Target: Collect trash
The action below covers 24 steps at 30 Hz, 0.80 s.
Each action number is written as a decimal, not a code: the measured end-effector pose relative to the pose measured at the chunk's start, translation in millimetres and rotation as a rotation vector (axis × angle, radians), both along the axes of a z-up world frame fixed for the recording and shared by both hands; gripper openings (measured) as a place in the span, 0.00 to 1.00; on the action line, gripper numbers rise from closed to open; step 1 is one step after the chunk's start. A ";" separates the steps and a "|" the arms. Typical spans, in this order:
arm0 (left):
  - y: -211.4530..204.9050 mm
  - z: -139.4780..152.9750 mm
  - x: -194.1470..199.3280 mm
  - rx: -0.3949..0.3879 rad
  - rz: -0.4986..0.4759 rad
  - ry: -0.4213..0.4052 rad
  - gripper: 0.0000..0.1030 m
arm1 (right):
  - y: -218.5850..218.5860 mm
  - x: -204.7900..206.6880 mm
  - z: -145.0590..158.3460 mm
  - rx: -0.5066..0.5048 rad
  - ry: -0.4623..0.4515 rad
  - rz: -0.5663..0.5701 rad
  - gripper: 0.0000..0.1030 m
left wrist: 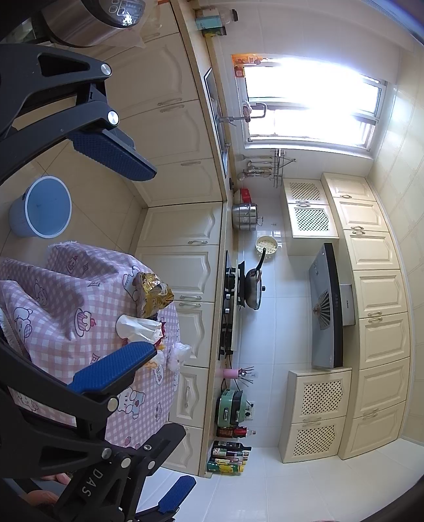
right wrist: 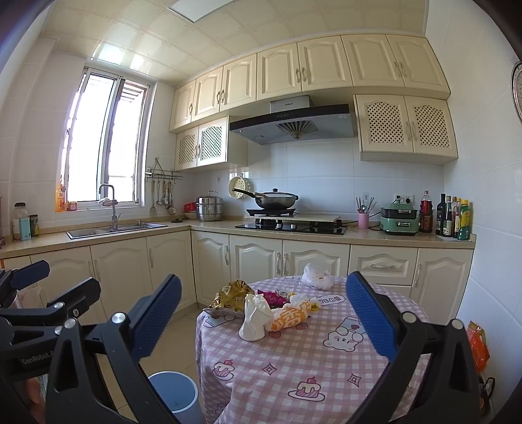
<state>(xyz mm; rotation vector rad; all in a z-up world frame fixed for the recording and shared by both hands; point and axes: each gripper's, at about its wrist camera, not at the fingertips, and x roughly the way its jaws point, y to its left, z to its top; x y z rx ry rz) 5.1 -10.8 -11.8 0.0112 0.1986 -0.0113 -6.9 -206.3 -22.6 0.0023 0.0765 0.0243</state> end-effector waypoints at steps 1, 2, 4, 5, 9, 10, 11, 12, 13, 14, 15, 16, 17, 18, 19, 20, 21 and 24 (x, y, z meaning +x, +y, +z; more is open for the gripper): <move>0.3 0.5 0.3 0.000 -0.001 0.001 0.93 | 0.1 0.0 -0.3 0.000 0.000 0.000 0.96; 0.3 0.5 0.3 0.000 0.000 0.001 0.93 | 0.1 0.2 -0.3 -0.001 0.000 -0.001 0.96; 0.3 0.6 0.3 0.000 0.000 0.001 0.93 | -0.1 0.1 -0.3 0.000 -0.001 0.000 0.96; 0.5 0.6 0.3 0.000 0.000 0.000 0.93 | 0.1 0.3 -0.1 0.000 0.000 0.000 0.96; 0.0 0.1 0.3 0.000 0.000 0.000 0.93 | -0.4 -0.1 -0.6 0.000 -0.001 0.000 0.96; 1.0 0.8 0.2 0.000 -0.001 0.001 0.93 | 0.0 0.1 -0.6 0.000 -0.001 0.000 0.96; 0.6 0.4 0.2 0.001 0.000 0.001 0.93 | 0.0 0.1 -0.6 0.000 0.000 -0.001 0.96; 1.2 1.0 0.2 -0.001 -0.001 0.001 0.93 | 0.0 0.2 -0.5 0.000 0.000 0.000 0.96; 1.1 1.0 0.2 -0.001 -0.001 0.001 0.93 | -0.1 0.0 -0.8 0.000 0.001 0.000 0.96; 0.7 0.7 0.3 -0.001 0.000 0.001 0.93 | 0.0 0.0 -0.8 -0.001 0.000 0.000 0.96; 0.9 0.5 0.5 0.000 0.000 0.001 0.93 | -0.1 -0.1 -0.9 -0.001 0.000 0.001 0.96; 1.0 0.5 0.5 0.000 0.000 0.001 0.93 | 0.5 0.5 -1.6 -0.002 0.001 0.002 0.96; 1.2 0.5 0.5 -0.001 0.000 0.001 0.93 | 0.5 0.4 -1.8 -0.003 0.001 0.002 0.96; 0.6 0.0 0.5 -0.001 0.000 0.001 0.93 | 0.7 0.8 -1.7 -0.003 0.001 0.002 0.96; 1.2 0.4 0.5 -0.001 -0.001 0.001 0.93 | 0.7 0.9 -1.7 -0.003 0.000 0.001 0.96; 0.9 0.2 0.5 -0.001 -0.001 0.001 0.93 | 1.2 1.3 -1.2 -0.004 0.002 0.001 0.96; 0.5 0.0 0.6 0.000 0.000 0.002 0.93 | 1.0 1.4 -1.5 -0.002 0.002 0.000 0.96; 1.3 0.6 0.4 -0.001 -0.001 0.001 0.93 | 1.6 2.8 -0.7 0.000 0.004 -0.001 0.96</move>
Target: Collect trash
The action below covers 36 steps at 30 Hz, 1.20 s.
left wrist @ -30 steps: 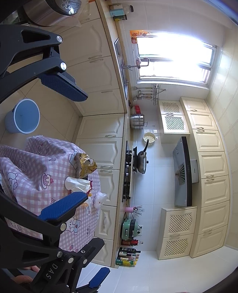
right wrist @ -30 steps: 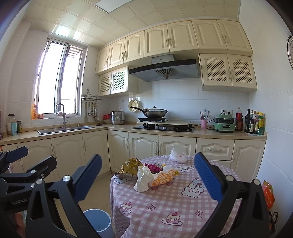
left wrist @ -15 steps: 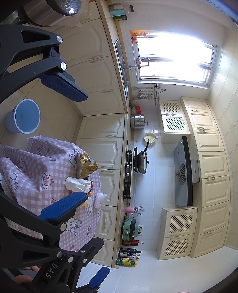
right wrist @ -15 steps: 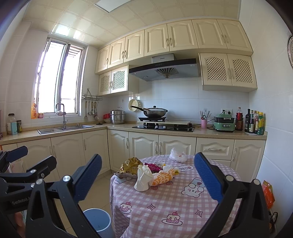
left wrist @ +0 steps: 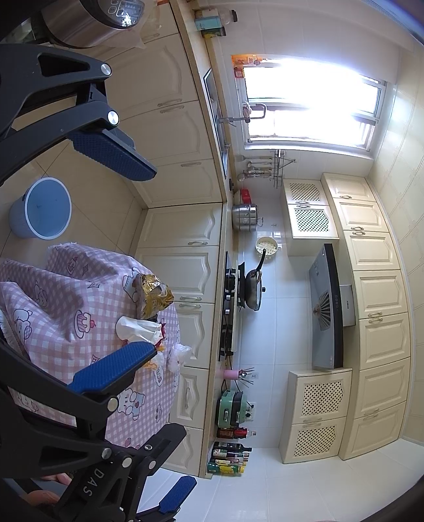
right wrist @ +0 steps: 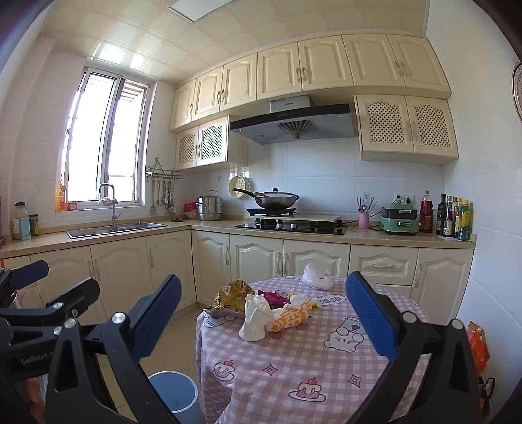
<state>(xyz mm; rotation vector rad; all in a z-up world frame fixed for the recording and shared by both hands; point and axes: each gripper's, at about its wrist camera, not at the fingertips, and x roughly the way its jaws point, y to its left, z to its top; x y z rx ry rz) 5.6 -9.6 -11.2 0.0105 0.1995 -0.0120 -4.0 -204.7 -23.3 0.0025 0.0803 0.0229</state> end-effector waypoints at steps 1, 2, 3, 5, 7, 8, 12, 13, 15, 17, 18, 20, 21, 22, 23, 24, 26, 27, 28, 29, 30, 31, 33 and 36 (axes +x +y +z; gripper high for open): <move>-0.3 -0.1 0.0 0.000 0.000 0.000 0.93 | 0.1 0.1 -0.1 0.000 0.000 0.000 0.96; -0.6 -0.3 0.1 0.001 0.000 0.000 0.93 | 0.1 0.2 -0.2 0.000 -0.001 0.000 0.96; -0.1 0.2 0.0 0.000 0.000 0.000 0.93 | 0.1 0.2 -0.2 0.000 -0.001 0.000 0.96; -0.6 -0.2 0.1 0.000 0.000 0.000 0.93 | 0.2 0.3 -0.2 -0.001 0.000 0.001 0.96; -0.5 0.1 0.1 0.001 0.001 0.001 0.93 | -0.1 0.5 -0.4 0.000 0.001 0.002 0.96; -0.5 0.0 0.0 0.001 0.001 0.001 0.93 | 0.0 0.9 -0.5 0.000 0.002 0.004 0.96; -0.3 -0.7 0.2 0.001 0.001 0.002 0.93 | 0.4 2.7 -0.8 0.000 0.007 0.007 0.96; -0.3 -1.1 0.2 0.001 0.001 0.002 0.93 | 0.7 3.0 -0.8 0.000 0.008 0.007 0.96; 0.1 -1.7 0.0 0.001 0.002 0.002 0.93 | 1.2 3.5 -1.4 -0.002 0.008 0.008 0.96; -0.1 -1.9 -0.1 0.001 0.002 0.002 0.93 | 1.1 3.8 -1.3 0.000 0.007 0.007 0.96; -0.2 -2.3 -0.3 0.001 0.003 0.002 0.93 | 1.2 3.6 -1.3 0.000 0.008 0.008 0.96; -0.1 -1.8 0.1 0.001 0.003 0.004 0.93 | 1.5 3.8 -1.6 0.000 0.008 0.006 0.96; 2.1 -1.3 0.4 0.000 0.002 0.005 0.93 | 1.4 3.7 -1.4 -0.001 0.009 0.007 0.96; 2.6 -1.7 0.3 0.001 0.002 0.006 0.93 | 1.5 3.8 -1.6 0.000 0.009 0.007 0.96; 2.7 -1.9 0.0 0.001 0.002 0.006 0.93 | 1.5 3.8 -1.7 0.001 0.009 0.008 0.96; 3.4 -0.9 0.0 0.002 0.003 0.006 0.93 | 1.3 3.5 -1.7 0.002 0.009 0.008 0.96; 3.4 -0.8 0.1 0.002 0.002 0.007 0.93 | 1.2 3.3 -2.2 0.002 0.009 0.008 0.96; 3.4 -1.0 0.1 0.002 0.002 0.007 0.93 | 1.2 3.3 -2.1 0.003 0.009 0.009 0.96; 3.4 -1.1 0.1 0.002 0.003 0.007 0.93 | 1.3 3.4 -2.2 0.003 0.009 0.008 0.96; 3.6 -1.2 -0.1 0.002 0.003 0.008 0.93 | 1.5 3.4 -2.3 0.002 0.009 0.007 0.96; 3.7 -1.3 -0.3 0.002 0.003 0.008 0.93 | 1.3 3.3 -2.2 0.001 0.009 0.007 0.96; 4.0 -1.7 -0.2 0.002 0.003 0.009 0.93 | 1.2 3.3 -2.6 0.001 0.009 0.004 0.96; 3.8 -1.9 -0.7 0.002 0.003 0.010 0.93 | 0.7 3.5 -3.4 0.002 0.008 0.001 0.96; 5.1 -3.6 0.8 0.001 0.007 0.017 0.93 | -0.7 3.9 -5.3 0.006 0.008 -0.010 0.96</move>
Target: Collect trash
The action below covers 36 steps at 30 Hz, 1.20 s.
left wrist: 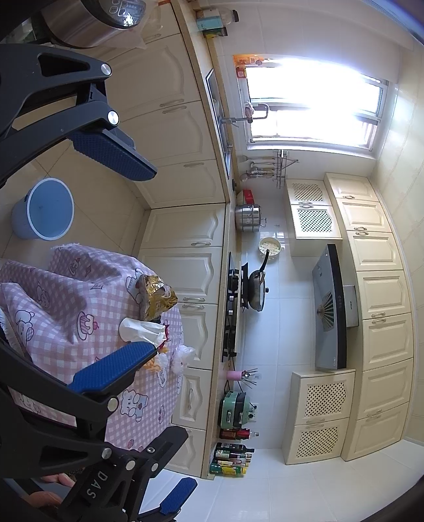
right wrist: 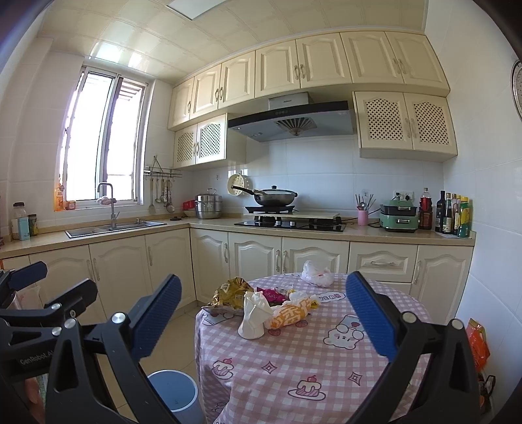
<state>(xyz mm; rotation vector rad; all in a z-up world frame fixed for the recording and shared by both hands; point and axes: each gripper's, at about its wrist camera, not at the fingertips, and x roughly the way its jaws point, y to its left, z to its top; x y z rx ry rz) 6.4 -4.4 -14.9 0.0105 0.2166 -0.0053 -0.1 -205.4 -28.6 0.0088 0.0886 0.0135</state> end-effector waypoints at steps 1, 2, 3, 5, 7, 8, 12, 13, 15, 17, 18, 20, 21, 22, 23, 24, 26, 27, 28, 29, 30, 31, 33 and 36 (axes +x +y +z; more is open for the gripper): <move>-0.3 -0.4 0.9 0.000 0.002 0.003 0.93 | -0.8 0.3 -0.8 0.005 -0.001 -0.004 0.96; 0.0 -0.7 1.5 0.000 0.004 0.006 0.93 | -1.5 1.1 -1.3 0.008 0.002 -0.004 0.96; 0.6 -1.1 2.2 -0.001 0.005 0.008 0.93 | -1.7 2.2 -1.9 0.011 0.005 -0.001 0.96; 2.0 -2.7 5.5 -0.003 0.007 0.015 0.93 | -2.4 6.0 -3.0 0.011 0.011 0.002 0.96; 2.2 -4.6 11.5 -0.002 0.009 0.027 0.93 | -4.6 9.9 -5.7 0.018 0.015 -0.003 0.96; 2.7 -6.8 15.3 0.000 0.012 0.036 0.93 | -6.1 12.8 -7.1 0.022 0.020 -0.005 0.96; 4.1 -17.9 36.8 -0.001 0.010 0.091 0.93 | -15.5 32.1 -16.0 0.040 0.062 -0.018 0.96; 3.4 -21.1 41.5 0.000 0.008 0.105 0.93 | -17.4 37.7 -18.5 0.044 0.075 -0.026 0.96; 3.7 -29.6 55.5 -0.001 0.003 0.141 0.93 | -23.3 51.3 -25.1 0.056 0.109 -0.037 0.96; 3.2 -36.9 68.4 -0.007 -0.008 0.177 0.93 | -30.0 66.9 -33.6 0.072 0.149 -0.053 0.96; 2.5 -40.7 75.4 -0.015 -0.019 0.190 0.93 | -33.9 75.2 -38.4 0.077 0.171 -0.067 0.96; -0.1 -46.8 89.4 -0.030 -0.049 0.217 0.93 | -41.2 91.3 -47.4 0.091 0.209 -0.078 0.96; -2.2 -49.6 95.6 -0.036 -0.060 0.226 0.93 | -45.7 99.6 -52.0 0.101 0.226 -0.085 0.96; -5.6 -52.7 104.4 -0.038 -0.075 0.239 0.93 | -49.0 106.7 -56.5 0.111 0.241 -0.090 0.96; -10.0 -55.1 111.0 -0.035 -0.087 0.246 0.93 | -52.5 114.9 -61.1 0.124 0.258 -0.087 0.96; -15.1 -57.3 117.6 -0.031 -0.098 0.251 0.93 | -55.1 122.2 -65.2 0.133 0.268 -0.085 0.96; -28.3 -61.6 134.5 -0.017 -0.136 0.262 0.93 | -62.5 136.6 -73.5 0.142 0.280 -0.108 0.96; -36.3 -63.8 143.3 -0.007 -0.155 0.272 0.93 | -67.2 142.9 -76.9 0.154 0.284 -0.120 0.96; -42.2 -66.5 150.9 0.000 -0.169 0.278 0.93 | -72.7 148.0 -80.0 0.168 0.288 -0.128 0.96; -50.3 -69.5 160.1 0.004 -0.187 0.287 0.93 | -77.3 153.0 -83.1 0.181 0.290 -0.136 0.96; -57.4 -72.0 167.9 0.006 -0.197 0.296 0.93 | -82.8 159.8 -86.1 0.190 0.296 -0.149 0.96; -64.9 -75.7 177.1 0.008 -0.210 0.310 0.93 | -87.2 165.1 -88.4 0.195 0.302 -0.158 0.96; -78.5 -82.8 193.9 0.018 -0.230 0.337 0.93 | -96.4 176.6 -92.9 0.210 0.316 -0.169 0.96; -101.4 -93.3 217.2 0.055 -0.257 0.364 0.93 | -109.6 195.9 -100.3 0.236 0.343 -0.179 0.96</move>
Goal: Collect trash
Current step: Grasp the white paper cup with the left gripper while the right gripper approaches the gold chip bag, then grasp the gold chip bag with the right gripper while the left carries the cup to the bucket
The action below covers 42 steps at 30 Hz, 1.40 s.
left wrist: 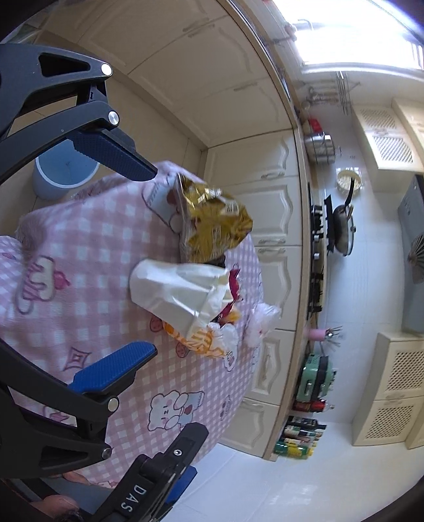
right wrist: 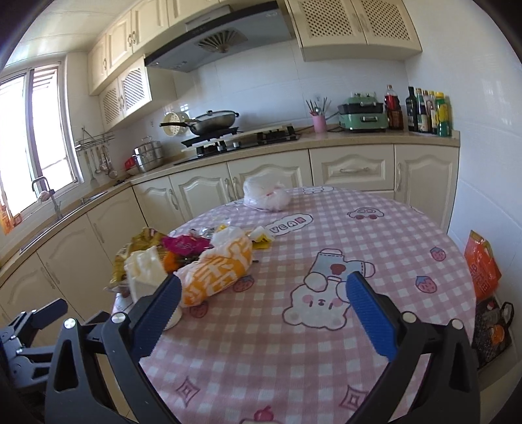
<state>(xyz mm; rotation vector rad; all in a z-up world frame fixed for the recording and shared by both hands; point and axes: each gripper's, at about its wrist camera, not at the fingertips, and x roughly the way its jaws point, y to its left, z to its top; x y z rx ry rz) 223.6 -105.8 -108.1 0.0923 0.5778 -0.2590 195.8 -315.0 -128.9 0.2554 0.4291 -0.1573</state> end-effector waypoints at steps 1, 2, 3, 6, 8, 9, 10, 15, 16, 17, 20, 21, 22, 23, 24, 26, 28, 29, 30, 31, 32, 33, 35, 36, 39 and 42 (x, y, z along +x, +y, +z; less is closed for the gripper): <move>-4.1 -2.0 5.7 0.013 -0.009 0.004 0.93 | -3.5 4.9 -1.6 0.009 0.006 -0.004 0.96; -8.6 -4.4 11.9 0.025 -0.016 0.008 0.91 | -7.3 10.0 -3.5 0.018 0.011 -0.005 0.96; -13.9 -6.3 18.1 0.035 -0.022 0.014 0.86 | -11.0 15.9 -5.8 0.029 0.016 -0.006 0.96; -22.3 -12.8 37.3 0.033 -0.041 0.048 0.78 | -14.8 28.9 -10.1 0.043 0.033 -0.005 0.96; -27.1 -16.4 47.3 0.033 -0.053 0.065 0.71 | -15.9 35.6 -12.0 0.045 0.041 -0.003 0.96; -28.7 -18.0 51.0 0.031 -0.059 0.070 0.66 | -16.4 38.4 -12.8 0.044 0.045 -0.002 0.96; -30.5 -20.2 55.5 0.024 -0.073 0.082 0.62 | -17.0 41.2 -13.9 0.046 0.049 0.002 0.96; -26.0 -20.5 55.4 -0.051 -0.122 0.095 0.37 | -16.3 46.7 -15.1 0.056 0.065 0.014 0.96; -23.0 -19.2 52.5 -0.072 -0.132 0.095 0.36 | -15.3 46.7 -14.2 0.054 0.063 0.013 0.96; -19.1 -17.1 48.9 -0.100 -0.145 0.095 0.36 | -13.8 46.9 -12.9 0.050 0.061 0.014 0.96; -8.5 -12.7 36.6 -0.144 -0.165 0.076 0.35 | -5.5 46.2 -7.4 0.041 0.052 0.029 0.96; -4.1 -10.1 31.5 -0.155 -0.167 0.066 0.34 | -1.4 46.4 -5.4 0.037 0.049 0.035 0.96; 3.4 -6.5 25.1 -0.171 -0.164 0.051 0.34 | 4.2 47.3 -2.9 0.035 0.047 0.051 0.96; 12.0 -3.4 20.4 -0.181 -0.150 0.034 0.34 | 10.4 49.0 -1.2 0.036 0.046 0.071 0.96; 20.6 -1.1 18.2 -0.185 -0.126 0.023 0.34 | 16.6 51.5 0.5 0.039 0.048 0.094 0.96; 42.4 3.6 15.3 -0.194 -0.057 -0.002 0.34 | 34.3 58.7 1.9 0.038 0.059 0.139 0.96; 65.8 6.9 16.4 -0.197 0.016 -0.023 0.34 | 54.5 67.6 2.7 0.031 0.069 0.189 0.96; 74.6 8.0 17.0 -0.192 0.044 -0.028 0.34 | 66.2 72.2 3.6 0.023 0.071 0.213 0.96; 84.5 8.3 18.9 -0.186 0.076 -0.035 0.34 | 79.8 78.2 4.7 0.010 0.076 0.240 0.96; 94.6 9.1 20.0 -0.187 0.104 -0.037 0.34 | 92.2 84.3 5.9 -0.001 0.079 0.263 0.96; 103.5 8.7 21.9 -0.193 0.128 -0.037 0.34 | 104.3 91.2 6.6 -0.013 0.083 0.286 0.96; 109.8 9.1 23.5 -0.198 0.142 -0.037 0.34 | 117.0 99.8 6.6 -0.029 0.094 0.305 0.96; 123.8 8.1 27.7 -0.200 0.181 -0.039 0.34 | 139.6 116.3 4.7 -0.048 0.127 0.343 0.95; 129.7 6.6 31.0 -0.194 0.202 -0.039 0.34 | 150.1 126.1 3.7 -0.051 0.138 0.362 0.91; 145.5 4.0 35.1 -0.202 0.230 -0.032 0.34 | 175.1 147.1 1.4 -0.062 0.176 0.388 0.63; 157.4 -0.8 46.5 -0.213 0.251 -0.015 0.34 | 193.5 171.5 -7.6 -0.110 0.242 0.376 0.46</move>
